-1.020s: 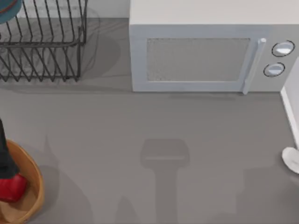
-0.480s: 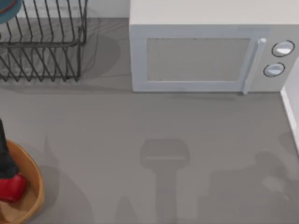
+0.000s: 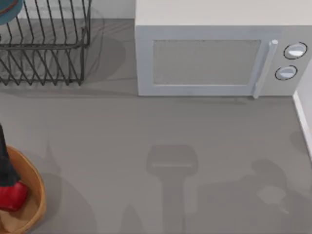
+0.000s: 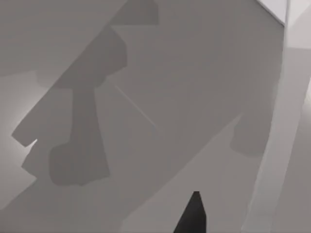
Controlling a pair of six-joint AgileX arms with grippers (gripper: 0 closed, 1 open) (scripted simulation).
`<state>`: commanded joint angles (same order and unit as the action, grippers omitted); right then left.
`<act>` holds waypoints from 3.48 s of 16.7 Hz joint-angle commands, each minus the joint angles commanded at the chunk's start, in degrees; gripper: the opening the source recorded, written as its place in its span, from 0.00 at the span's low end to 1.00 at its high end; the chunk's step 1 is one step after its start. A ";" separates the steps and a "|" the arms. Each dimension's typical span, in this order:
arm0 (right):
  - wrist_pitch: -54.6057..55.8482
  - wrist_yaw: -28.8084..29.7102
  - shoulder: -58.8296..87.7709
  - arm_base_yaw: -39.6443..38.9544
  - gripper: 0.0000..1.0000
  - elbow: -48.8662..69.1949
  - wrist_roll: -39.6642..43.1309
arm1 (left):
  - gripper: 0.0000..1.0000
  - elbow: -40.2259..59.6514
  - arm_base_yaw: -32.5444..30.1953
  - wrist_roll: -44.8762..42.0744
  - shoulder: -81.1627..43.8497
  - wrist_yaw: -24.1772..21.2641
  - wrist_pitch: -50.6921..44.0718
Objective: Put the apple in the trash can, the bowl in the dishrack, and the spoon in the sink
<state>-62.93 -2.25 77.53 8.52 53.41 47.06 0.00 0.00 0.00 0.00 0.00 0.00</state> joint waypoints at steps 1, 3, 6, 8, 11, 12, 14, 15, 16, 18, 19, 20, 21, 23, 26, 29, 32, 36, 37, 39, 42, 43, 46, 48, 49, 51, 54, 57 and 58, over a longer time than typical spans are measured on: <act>-0.01 0.00 0.01 0.00 0.00 0.01 0.00 | 1.00 0.00 0.00 0.00 0.00 0.00 0.00; -0.85 0.00 1.76 0.04 0.00 1.80 0.14 | 1.00 0.00 0.00 0.00 0.00 0.00 0.00; -3.99 0.02 8.37 0.20 0.00 9.08 0.60 | 1.00 0.00 0.00 0.00 0.00 0.00 0.00; -6.98 0.04 14.77 0.35 0.00 16.98 0.96 | 1.00 0.00 0.00 0.00 0.00 0.00 0.00; -12.21 0.09 26.20 0.59 0.00 32.79 1.39 | 1.00 0.00 0.00 0.00 0.00 0.00 0.00; -14.06 0.11 30.32 0.68 0.00 38.80 1.49 | 1.00 0.00 0.00 0.00 0.00 0.00 0.00; -17.80 0.16 38.81 0.84 0.00 51.48 1.61 | 1.00 0.00 0.00 0.00 0.00 0.00 0.00; -19.67 0.18 43.09 0.92 0.00 57.96 1.63 | 1.00 0.00 0.00 0.00 0.00 0.00 0.00; -21.51 0.21 47.33 1.00 0.00 64.42 1.64 | 1.00 0.00 0.00 0.00 0.00 0.00 0.00; -24.99 0.26 55.49 1.14 0.00 76.88 1.57 | 1.00 0.00 0.00 0.00 0.00 0.00 0.00; -26.59 0.29 59.30 1.20 0.00 82.70 1.51 | 1.00 0.00 0.00 0.00 0.00 0.00 0.00; -28.07 0.32 62.87 1.25 0.00 88.12 1.41 | 1.00 0.00 0.00 0.00 0.00 0.00 0.00; -29.43 0.35 66.17 1.30 0.00 93.07 1.30 | 1.00 0.00 0.00 0.00 0.00 0.00 0.00; -31.71 0.40 71.84 1.36 0.00 101.27 1.03 | 1.00 0.00 0.00 0.00 0.00 0.00 0.00; -34.00 0.46 77.64 1.43 0.00 109.04 0.62 | 1.00 0.00 0.00 0.00 0.00 0.00 0.00; -34.71 0.48 79.46 1.46 0.00 111.34 0.46 | 1.00 0.00 0.00 0.00 0.00 0.00 0.00; -34.71 0.48 79.46 1.46 0.00 111.34 0.46 | 1.00 0.00 0.00 0.00 0.00 0.00 0.00; -32.75 0.45 78.56 1.13 0.00 108.91 0.31 | 1.00 0.00 0.00 0.00 0.00 0.00 0.00; -31.35 0.44 77.87 1.12 0.00 106.95 0.28 | 1.00 0.00 0.00 0.00 0.00 0.00 0.00; -27.90 0.43 76.19 1.06 0.00 101.71 0.26 | 1.00 0.00 0.00 0.00 0.00 0.00 0.00; -22.18 0.39 73.67 1.07 0.00 92.20 0.21 | 1.00 0.00 0.00 0.00 0.00 0.00 0.00; -20.35 0.38 72.88 1.09 0.00 89.54 0.20 | 1.00 0.00 0.00 0.00 0.00 0.00 0.00; -16.62 0.36 71.26 1.13 0.00 84.95 0.20 | 1.00 0.00 0.00 0.00 0.00 0.00 0.00; -16.31 0.36 71.13 1.13 0.00 84.61 0.20 | 1.00 0.00 0.00 0.00 0.00 0.00 0.00; -16.31 0.36 71.13 1.13 0.00 84.61 0.20 | 1.00 0.00 0.00 0.00 0.00 0.00 0.00; -16.31 0.36 71.13 1.13 0.08 84.61 0.20 | 1.00 0.00 0.00 0.00 0.00 0.00 0.00; -16.31 0.36 71.13 1.13 0.30 84.61 0.20 | 1.00 0.00 0.00 0.00 0.00 0.00 0.00; -16.31 0.36 71.13 1.13 0.53 84.61 0.20 | 1.00 0.00 0.00 0.00 0.00 0.00 0.00; -16.31 0.36 71.13 1.13 0.60 84.61 0.20 | 1.00 0.00 0.00 0.00 0.00 0.00 0.00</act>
<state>-79.24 -1.89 148.65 9.65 138.02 47.26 0.00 0.00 0.00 0.00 0.00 0.00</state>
